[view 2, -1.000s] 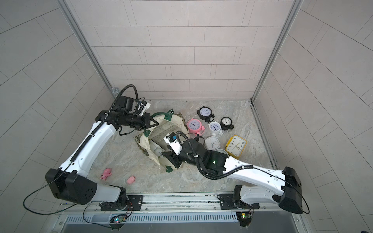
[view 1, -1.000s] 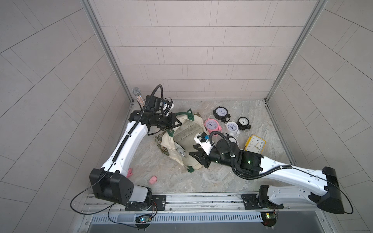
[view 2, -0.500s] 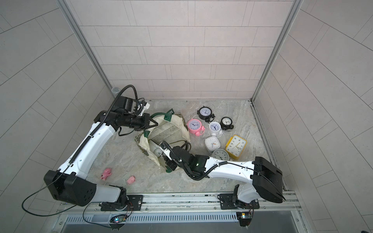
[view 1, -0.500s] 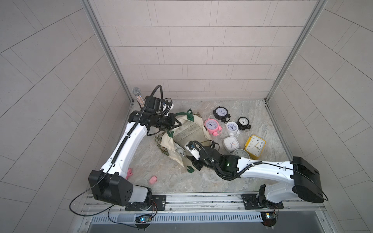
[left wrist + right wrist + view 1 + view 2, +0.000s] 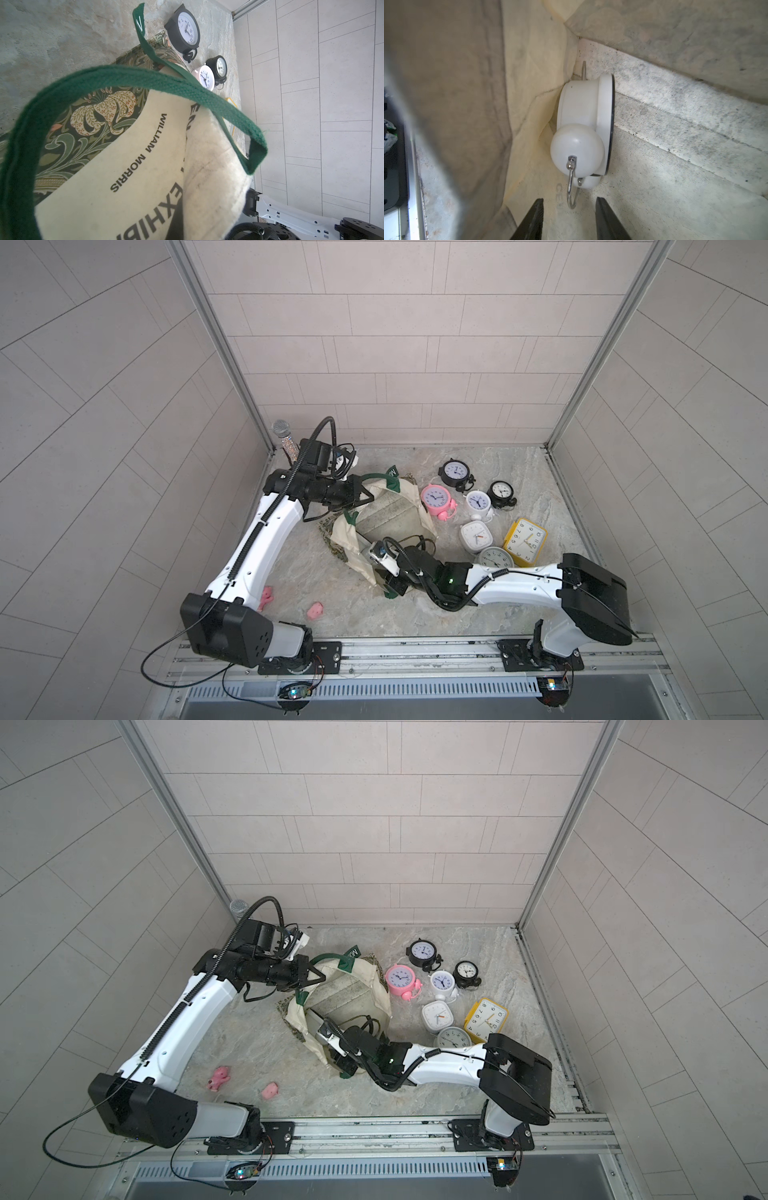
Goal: Take the alarm clock out of the canvas bag
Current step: Pick up the alarm from the canvas bag.
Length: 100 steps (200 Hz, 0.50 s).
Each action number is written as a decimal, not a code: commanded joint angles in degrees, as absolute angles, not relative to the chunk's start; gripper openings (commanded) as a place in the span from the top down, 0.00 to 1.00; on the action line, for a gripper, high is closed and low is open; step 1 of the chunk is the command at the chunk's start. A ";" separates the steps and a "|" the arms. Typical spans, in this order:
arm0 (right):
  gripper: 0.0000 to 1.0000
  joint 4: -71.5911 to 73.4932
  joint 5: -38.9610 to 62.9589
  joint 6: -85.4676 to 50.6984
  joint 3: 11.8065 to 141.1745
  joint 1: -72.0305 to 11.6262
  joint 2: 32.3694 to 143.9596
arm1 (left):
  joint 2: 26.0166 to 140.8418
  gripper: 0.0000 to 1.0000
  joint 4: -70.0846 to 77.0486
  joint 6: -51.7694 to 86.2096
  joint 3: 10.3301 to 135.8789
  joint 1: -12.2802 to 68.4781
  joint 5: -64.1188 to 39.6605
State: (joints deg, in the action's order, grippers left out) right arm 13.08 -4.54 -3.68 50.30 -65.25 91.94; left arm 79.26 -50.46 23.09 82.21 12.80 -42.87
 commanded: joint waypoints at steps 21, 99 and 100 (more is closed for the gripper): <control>0.57 15.57 -7.13 -2.16 51.71 -65.57 95.06 | 76.47 1.00 -49.04 23.27 82.35 13.73 -44.50; 0.69 17.48 -6.59 -2.96 53.90 -65.59 99.95 | 76.02 1.00 -49.04 23.29 81.56 14.60 -43.84; 0.69 17.48 -6.64 -2.93 53.89 -65.62 99.94 | 76.02 1.00 -49.04 23.29 81.56 14.59 -43.89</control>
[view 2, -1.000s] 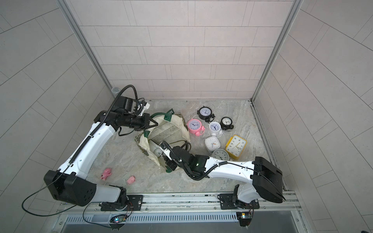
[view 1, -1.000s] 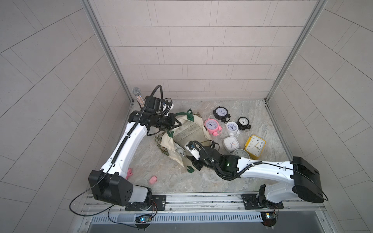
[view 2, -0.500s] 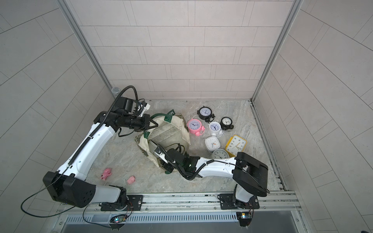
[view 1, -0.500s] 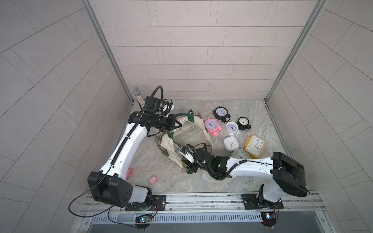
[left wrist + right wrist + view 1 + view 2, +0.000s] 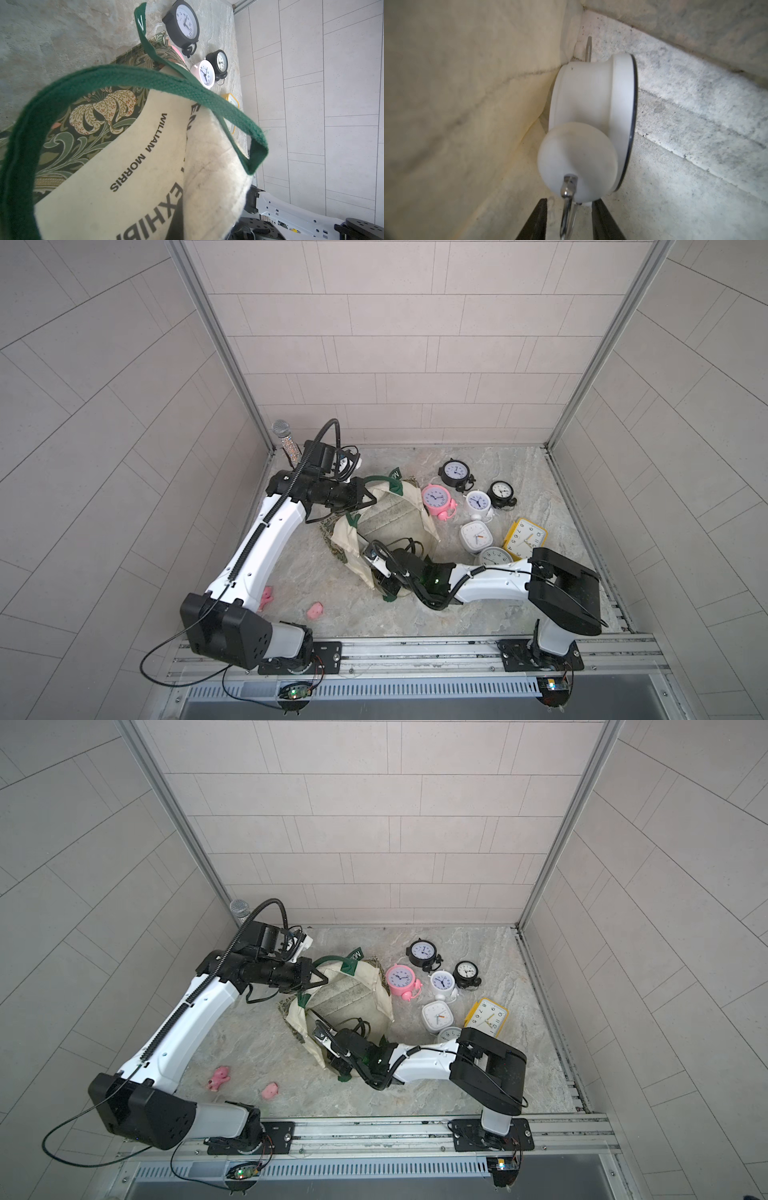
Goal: Take the alarm clock out of the canvas bag
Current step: Pick up the alarm from the canvas bag.
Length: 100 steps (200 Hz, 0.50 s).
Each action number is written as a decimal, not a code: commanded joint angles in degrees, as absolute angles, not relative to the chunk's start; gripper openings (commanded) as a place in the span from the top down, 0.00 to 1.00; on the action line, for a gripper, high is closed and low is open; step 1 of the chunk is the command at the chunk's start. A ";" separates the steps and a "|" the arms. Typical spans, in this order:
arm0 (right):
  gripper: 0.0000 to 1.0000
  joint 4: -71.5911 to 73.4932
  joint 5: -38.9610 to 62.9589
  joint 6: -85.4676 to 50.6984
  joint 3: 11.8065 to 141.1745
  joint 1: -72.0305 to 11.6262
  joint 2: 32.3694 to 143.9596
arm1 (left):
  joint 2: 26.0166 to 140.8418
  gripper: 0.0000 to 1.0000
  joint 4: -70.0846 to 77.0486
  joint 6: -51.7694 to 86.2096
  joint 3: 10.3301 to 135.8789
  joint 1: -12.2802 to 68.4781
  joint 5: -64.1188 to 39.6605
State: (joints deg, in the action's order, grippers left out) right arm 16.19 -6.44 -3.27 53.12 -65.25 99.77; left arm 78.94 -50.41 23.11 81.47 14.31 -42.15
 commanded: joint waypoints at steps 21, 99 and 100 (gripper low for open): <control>0.78 17.03 -7.22 -2.87 54.05 -65.57 99.92 | 75.94 1.00 -49.04 23.52 81.39 14.66 -43.78; 1.00 16.09 -8.80 -3.11 53.44 -65.48 96.68 | 75.40 1.00 -49.09 23.49 80.61 14.80 -42.75; 1.00 16.04 -8.80 -3.14 53.44 -65.48 96.55 | 75.41 1.00 -49.11 23.48 80.60 14.78 -42.73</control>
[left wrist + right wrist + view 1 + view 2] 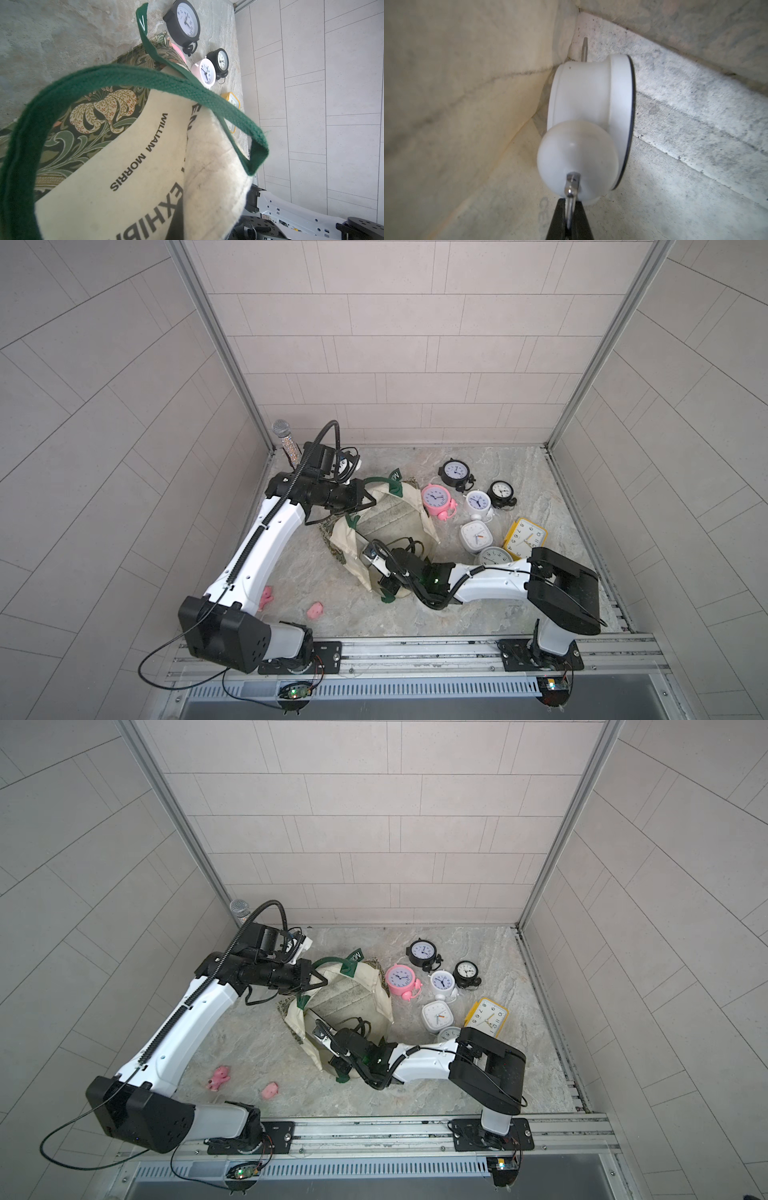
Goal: Take the alarm clock out of the canvas bag
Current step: Pick up the alarm from the canvas bag.
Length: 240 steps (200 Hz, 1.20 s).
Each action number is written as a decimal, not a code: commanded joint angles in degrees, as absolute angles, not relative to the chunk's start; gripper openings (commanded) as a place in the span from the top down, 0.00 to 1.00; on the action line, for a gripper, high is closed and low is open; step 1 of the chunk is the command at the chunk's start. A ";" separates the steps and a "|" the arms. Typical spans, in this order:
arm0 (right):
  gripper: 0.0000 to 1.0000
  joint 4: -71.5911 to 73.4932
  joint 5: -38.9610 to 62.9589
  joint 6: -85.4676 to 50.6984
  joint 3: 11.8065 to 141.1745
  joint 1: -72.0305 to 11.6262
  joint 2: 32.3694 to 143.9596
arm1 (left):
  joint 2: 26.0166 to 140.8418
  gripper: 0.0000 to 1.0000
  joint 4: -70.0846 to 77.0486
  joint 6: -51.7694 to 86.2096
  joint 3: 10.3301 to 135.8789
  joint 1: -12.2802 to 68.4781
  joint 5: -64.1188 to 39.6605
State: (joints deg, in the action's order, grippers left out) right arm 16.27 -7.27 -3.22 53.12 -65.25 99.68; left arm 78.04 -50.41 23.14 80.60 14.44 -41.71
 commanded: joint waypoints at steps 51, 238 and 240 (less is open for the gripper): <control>1.00 10.69 -9.80 -3.43 53.43 -65.50 90.07 | 75.25 1.00 -49.21 23.55 80.33 14.78 -40.34; 1.00 -15.81 -7.59 -3.62 61.83 -65.51 69.00 | 75.23 1.00 -49.83 24.91 80.86 14.72 -32.53; 1.00 -16.17 -7.50 -3.67 62.00 -65.49 68.82 | 75.23 1.00 -49.77 24.95 80.86 14.69 -32.48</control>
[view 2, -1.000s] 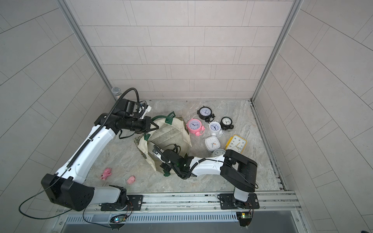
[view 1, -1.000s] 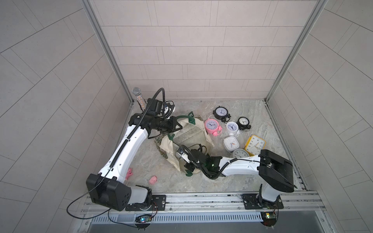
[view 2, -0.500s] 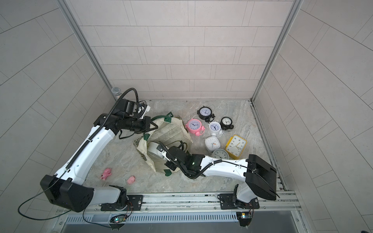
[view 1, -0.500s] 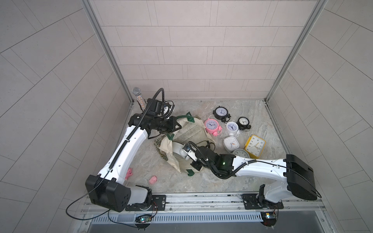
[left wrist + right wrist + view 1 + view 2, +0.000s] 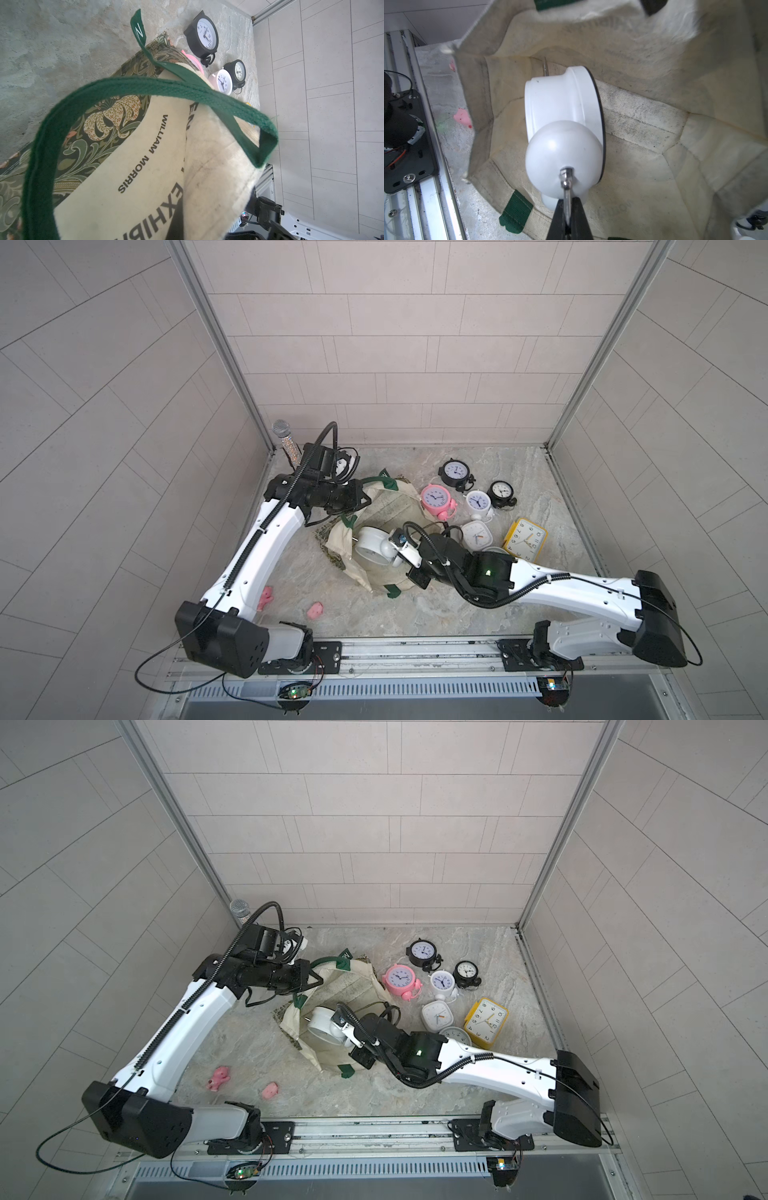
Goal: Take the alarm clock out of the canvas bag
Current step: Pick up the alarm from the canvas bag, then place the canvas bag at the center of the board.
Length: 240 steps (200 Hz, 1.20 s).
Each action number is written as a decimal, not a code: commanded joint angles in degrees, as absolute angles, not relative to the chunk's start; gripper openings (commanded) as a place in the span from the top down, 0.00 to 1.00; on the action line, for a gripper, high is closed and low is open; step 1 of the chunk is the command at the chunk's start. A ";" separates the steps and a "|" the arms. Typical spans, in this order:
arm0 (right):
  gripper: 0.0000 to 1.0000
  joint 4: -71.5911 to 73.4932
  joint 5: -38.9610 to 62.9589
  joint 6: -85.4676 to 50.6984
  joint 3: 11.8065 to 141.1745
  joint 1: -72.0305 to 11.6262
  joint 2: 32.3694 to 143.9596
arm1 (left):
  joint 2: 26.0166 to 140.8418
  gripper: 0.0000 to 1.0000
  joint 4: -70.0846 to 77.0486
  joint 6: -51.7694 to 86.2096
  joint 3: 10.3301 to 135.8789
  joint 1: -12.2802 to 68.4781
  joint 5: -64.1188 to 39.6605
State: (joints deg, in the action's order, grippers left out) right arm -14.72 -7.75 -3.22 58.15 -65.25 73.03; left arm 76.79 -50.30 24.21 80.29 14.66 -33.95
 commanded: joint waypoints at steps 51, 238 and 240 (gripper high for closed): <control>1.00 -24.61 -4.07 -5.73 66.72 -64.74 62.86 | 75.27 1.00 -49.56 25.64 80.95 14.72 -30.62; 1.00 -46.79 8.28 -16.82 73.03 -33.17 44.95 | 75.69 1.00 -29.85 49.31 84.75 22.71 -29.30; 1.00 -46.87 8.40 -16.84 73.12 -33.05 45.01 | 75.64 1.00 -29.22 49.81 84.62 22.62 -29.34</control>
State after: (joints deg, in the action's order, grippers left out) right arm -48.71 6.57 -15.55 70.26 -34.63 46.24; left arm 76.88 -39.86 43.11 81.58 22.06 -29.58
